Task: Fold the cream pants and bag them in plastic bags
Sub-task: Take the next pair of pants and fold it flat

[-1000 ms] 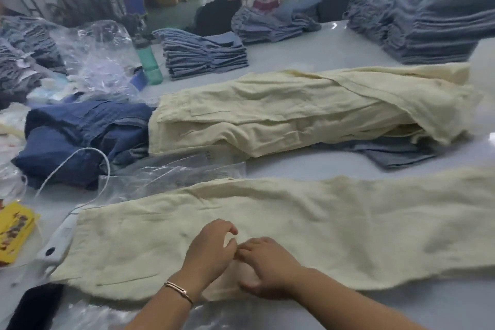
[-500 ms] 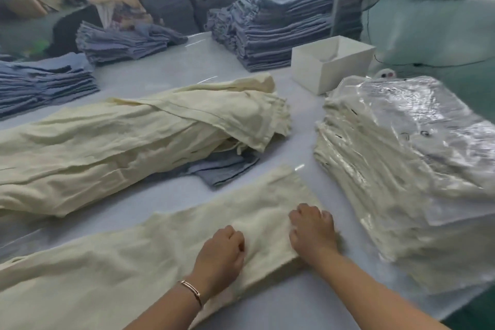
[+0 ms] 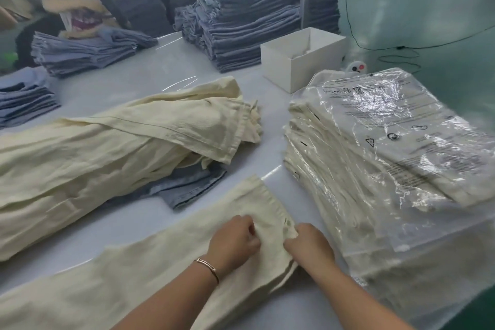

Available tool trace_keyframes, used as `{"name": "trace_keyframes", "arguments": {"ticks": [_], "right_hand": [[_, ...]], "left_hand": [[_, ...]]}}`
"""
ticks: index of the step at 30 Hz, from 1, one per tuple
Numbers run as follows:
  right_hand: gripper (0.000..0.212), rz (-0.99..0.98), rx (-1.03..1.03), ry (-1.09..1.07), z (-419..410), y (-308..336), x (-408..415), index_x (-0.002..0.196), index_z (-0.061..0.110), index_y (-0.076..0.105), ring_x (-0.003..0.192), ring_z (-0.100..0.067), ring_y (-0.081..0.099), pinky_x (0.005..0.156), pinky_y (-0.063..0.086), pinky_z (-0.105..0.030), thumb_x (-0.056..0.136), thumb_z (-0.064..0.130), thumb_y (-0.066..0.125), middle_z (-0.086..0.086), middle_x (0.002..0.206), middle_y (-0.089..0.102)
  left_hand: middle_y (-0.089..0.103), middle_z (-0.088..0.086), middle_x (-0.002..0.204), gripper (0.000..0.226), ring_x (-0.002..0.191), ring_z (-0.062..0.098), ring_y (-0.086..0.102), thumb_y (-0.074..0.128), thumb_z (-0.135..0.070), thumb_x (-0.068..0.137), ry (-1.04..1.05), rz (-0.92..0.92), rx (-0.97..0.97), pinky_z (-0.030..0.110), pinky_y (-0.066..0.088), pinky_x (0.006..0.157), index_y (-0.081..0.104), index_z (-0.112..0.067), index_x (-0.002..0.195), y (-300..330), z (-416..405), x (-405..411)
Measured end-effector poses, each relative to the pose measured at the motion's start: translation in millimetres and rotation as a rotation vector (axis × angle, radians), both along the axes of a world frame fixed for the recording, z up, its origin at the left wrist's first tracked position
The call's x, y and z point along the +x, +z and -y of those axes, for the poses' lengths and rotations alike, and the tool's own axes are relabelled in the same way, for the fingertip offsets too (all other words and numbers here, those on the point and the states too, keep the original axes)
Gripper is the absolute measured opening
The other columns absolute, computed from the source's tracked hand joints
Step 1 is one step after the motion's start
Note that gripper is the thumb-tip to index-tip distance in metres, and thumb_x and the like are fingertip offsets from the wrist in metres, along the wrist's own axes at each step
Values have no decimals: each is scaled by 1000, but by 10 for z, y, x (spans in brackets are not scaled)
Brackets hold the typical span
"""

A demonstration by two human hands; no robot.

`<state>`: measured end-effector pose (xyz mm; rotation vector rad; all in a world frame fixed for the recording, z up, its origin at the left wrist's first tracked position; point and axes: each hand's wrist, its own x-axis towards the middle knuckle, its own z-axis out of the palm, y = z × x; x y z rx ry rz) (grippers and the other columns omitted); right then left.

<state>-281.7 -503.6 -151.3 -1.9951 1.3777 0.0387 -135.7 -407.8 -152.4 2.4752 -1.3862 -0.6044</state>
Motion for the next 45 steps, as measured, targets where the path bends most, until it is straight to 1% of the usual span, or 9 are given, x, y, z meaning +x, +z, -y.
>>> {"name": "trace_keyframes", "arguments": {"ticks": [7, 13, 19, 27, 30, 35, 37, 40, 45], "right_hand": [[20, 524, -476, -252, 138, 759, 115, 60, 18, 36, 60, -27, 38, 57, 27, -32, 73, 28, 46, 4, 60, 43], [17, 394, -166, -67, 188, 766, 151, 66, 9, 54, 65, -29, 50, 59, 39, -35, 77, 21, 61, -3, 63, 54], [17, 646, 54, 219, -380, 957, 319, 74, 15, 63, 68, -15, 58, 63, 46, -36, 63, 27, 66, 6, 75, 61], [67, 597, -416, 913, -1419, 924, 705, 125, 12, 58, 133, -29, 44, 109, 36, -33, 60, 16, 71, -8, 142, 48], [66, 630, -604, 1073, -1789, 803, 826, 123, 14, 54, 130, -35, 47, 101, 45, -44, 58, 6, 63, -16, 144, 46], [66, 342, -596, 1227, -2470, 507, 1061, 127, 19, 62, 108, -33, 65, 80, 57, -34, 62, 15, 52, -15, 124, 63], [69, 206, -559, 1283, -2716, 397, 1183, 139, 16, 50, 126, -39, 50, 99, 48, -36, 71, 20, 64, -21, 137, 52], [63, -1, -398, 1406, -2958, 163, 1303, 153, 16, 2, 146, -37, -3, 119, 5, -39, 96, 11, 28, -23, 158, 0], [67, 47, -388, 1386, -3175, 15, 1390, 153, 26, -6, 147, -32, -5, 119, 2, -40, 95, 13, 27, -15, 160, -5]], "left_hand": [[51, -9, 71, 40, 62, 9, 45, 38, -61, 91, 69, -120, -247, 30, 34, 58, 42, -25, 73, 564, 318, -133], [58, 13, 105, 54, 106, 35, 51, 25, -57, 98, 196, -125, 88, 42, 41, 87, 57, -14, 90, 398, 102, -265], [65, 11, 99, 72, 78, 22, 64, 48, -70, 84, 606, -1255, -315, 34, 56, 64, 62, -7, 116, 909, -52, 3], [73, 13, 89, 14, 78, 24, 69, 56, -6, 90, 775, -832, -556, 34, 56, 73, 69, -4, 95, 1180, -1116, 586], [74, 7, 88, 17, 74, 17, 70, 54, -6, 93, 830, -734, -693, 26, 54, 62, 69, -12, 94, 1179, -1793, 777], [71, 2, 100, 16, 95, 21, 66, 54, -14, 94, 944, -419, -607, 39, 52, 87, 64, -22, 104, 841, -2862, 1028], [70, 3, 99, 12, 96, 24, 65, 56, -16, 94, 994, -411, -521, 41, 52, 87, 64, -20, 102, 605, -3151, 1072], [68, 11, 95, 7, 93, 31, 63, 58, -17, 92, 1058, -370, -449, 42, 49, 83, 62, -11, 94, 302, -3405, 1097], [65, 14, 87, 17, 81, 30, 59, 54, -23, 94, 1014, -238, -456, 42, 46, 74, 58, -6, 92, 212, -3636, 1273]]}}
